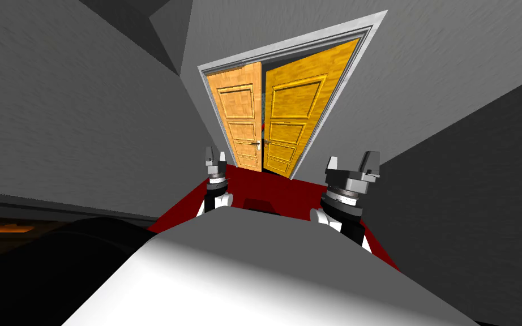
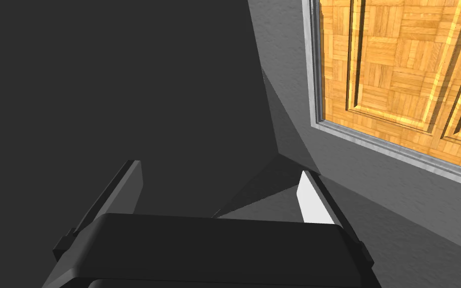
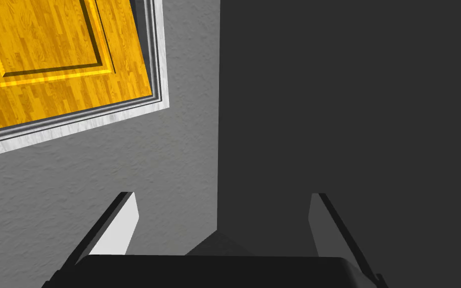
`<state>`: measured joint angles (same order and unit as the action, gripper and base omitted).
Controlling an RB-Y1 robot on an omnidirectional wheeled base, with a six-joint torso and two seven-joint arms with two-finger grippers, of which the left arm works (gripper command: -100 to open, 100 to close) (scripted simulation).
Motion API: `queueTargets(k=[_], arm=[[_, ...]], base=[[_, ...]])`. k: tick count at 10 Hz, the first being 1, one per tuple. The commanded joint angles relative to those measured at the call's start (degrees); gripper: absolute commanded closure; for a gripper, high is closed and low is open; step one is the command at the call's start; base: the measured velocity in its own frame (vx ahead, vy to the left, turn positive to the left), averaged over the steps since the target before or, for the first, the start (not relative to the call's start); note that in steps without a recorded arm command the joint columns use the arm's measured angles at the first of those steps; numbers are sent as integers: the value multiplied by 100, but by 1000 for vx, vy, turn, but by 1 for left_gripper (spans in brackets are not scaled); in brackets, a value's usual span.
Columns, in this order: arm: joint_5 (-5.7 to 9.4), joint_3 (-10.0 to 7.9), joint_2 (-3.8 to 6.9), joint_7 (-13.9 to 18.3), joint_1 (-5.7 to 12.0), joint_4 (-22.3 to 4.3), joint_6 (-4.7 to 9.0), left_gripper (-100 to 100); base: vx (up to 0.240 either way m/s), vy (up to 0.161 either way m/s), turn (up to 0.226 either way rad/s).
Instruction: Push the door open
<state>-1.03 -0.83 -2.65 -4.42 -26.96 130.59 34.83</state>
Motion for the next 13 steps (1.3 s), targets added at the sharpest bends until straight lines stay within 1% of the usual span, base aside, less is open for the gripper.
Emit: queueTargets(k=[1,3,5,7,10,13], arm=[[59,39,71,-22,-16,-46,-2,-100],[136,89,157,-50,-37,-106,-4,-100],[260,171,289,-96,-71,-202,-7,-100],[380,249,412,-139,-103,-295,-10,-100],[602,394,628,-221,-163,-468,-16,-100],[860,563,868,-316,-234,-668,-23,-100]], base=[[117,-92,-15],[203,27,-4],[216,62,-12],[183,19,-12],[204,15,-14],[202,31,-15]])
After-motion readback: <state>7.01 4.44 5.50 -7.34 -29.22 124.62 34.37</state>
